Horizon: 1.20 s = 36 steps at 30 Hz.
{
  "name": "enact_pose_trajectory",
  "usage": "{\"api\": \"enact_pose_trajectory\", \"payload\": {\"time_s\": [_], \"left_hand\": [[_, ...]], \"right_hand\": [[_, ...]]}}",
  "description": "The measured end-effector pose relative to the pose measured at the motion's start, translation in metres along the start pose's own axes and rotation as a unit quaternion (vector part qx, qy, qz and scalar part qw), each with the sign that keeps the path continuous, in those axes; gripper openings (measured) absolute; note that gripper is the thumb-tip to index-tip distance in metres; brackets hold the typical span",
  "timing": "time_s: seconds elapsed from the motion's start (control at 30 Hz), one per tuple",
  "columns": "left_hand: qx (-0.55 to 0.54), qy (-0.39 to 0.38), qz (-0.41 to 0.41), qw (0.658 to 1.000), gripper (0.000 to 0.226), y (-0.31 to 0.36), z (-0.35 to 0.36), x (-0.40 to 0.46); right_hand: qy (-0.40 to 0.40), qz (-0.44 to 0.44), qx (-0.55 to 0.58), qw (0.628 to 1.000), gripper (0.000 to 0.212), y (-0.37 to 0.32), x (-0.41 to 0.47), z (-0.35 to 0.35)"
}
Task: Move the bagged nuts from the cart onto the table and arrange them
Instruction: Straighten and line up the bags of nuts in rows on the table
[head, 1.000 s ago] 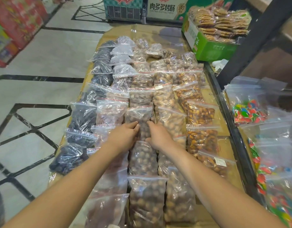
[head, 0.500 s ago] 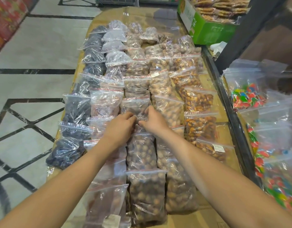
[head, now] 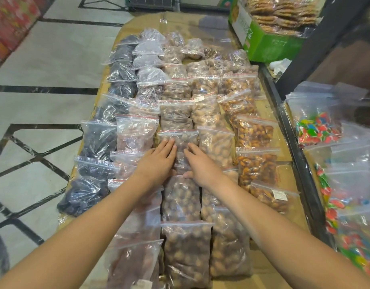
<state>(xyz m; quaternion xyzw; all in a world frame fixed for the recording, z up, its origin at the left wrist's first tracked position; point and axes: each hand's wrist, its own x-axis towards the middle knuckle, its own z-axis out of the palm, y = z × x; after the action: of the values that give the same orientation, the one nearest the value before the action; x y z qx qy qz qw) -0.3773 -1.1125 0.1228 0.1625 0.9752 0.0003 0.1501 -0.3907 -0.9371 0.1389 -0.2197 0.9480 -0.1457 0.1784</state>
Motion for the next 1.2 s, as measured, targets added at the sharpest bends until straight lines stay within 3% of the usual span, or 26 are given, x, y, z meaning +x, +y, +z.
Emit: {"api": "enact_pose_trajectory", "payload": {"time_s": [0.2, 0.43, 0.53, 0.6, 0.67, 0.73, 0.8, 0.9, 1.07, 1.2], "left_hand": [[0.021, -0.128, -0.036, 0.991, 0.082, 0.01, -0.019, 0.011], [0.076, -0.142, -0.051, 0.986, 0.083, 0.013, -0.015, 0.002], [0.008, -0.098, -0.054, 0.994, 0.079, 0.025, -0.036, -0.008], [-0.035, -0.016, -0.032, 0.999, 0.059, 0.036, -0.043, -0.029], [-0.049, 0.009, -0.007, 0.999, 0.037, 0.05, -0.036, -0.057], [-0.056, -0.026, -0.012, 0.998, 0.025, 0.063, -0.025, -0.079], [-0.063, -0.04, -0.037, 0.996, 0.024, 0.07, -0.018, -0.088], [-0.053, -0.023, -0.045, 0.997, 0.035, 0.075, -0.008, -0.093], [0.024, -0.146, -0.091, 0.985, 0.082, 0.08, 0.012, -0.099], [0.034, -0.172, -0.09, 0.98, 0.08, 0.088, 0.002, -0.093]], "right_hand": [[-0.017, 0.032, -0.023, 0.999, 0.081, -0.002, 0.011, -0.002], [-0.02, 0.04, -0.032, 0.998, 0.078, -0.002, 0.008, 0.002], [0.061, 0.009, 0.003, 0.998, 0.057, -0.009, -0.017, -0.005], [0.133, -0.02, 0.027, 0.99, 0.037, -0.014, -0.044, -0.001], [0.115, -0.013, 0.068, 0.991, 0.02, -0.016, -0.067, 0.009], [0.04, 0.017, 0.055, 0.998, 0.012, -0.018, -0.081, 0.021], [0.01, 0.041, 0.039, 0.998, 0.014, -0.018, -0.085, 0.028], [0.03, 0.046, 0.044, 0.998, 0.019, -0.018, -0.09, 0.027], [-0.013, -0.007, 0.02, 1.0, 0.044, -0.01, -0.112, 0.037], [-0.081, -0.036, -0.056, 0.995, 0.06, -0.007, -0.114, 0.029]]}}
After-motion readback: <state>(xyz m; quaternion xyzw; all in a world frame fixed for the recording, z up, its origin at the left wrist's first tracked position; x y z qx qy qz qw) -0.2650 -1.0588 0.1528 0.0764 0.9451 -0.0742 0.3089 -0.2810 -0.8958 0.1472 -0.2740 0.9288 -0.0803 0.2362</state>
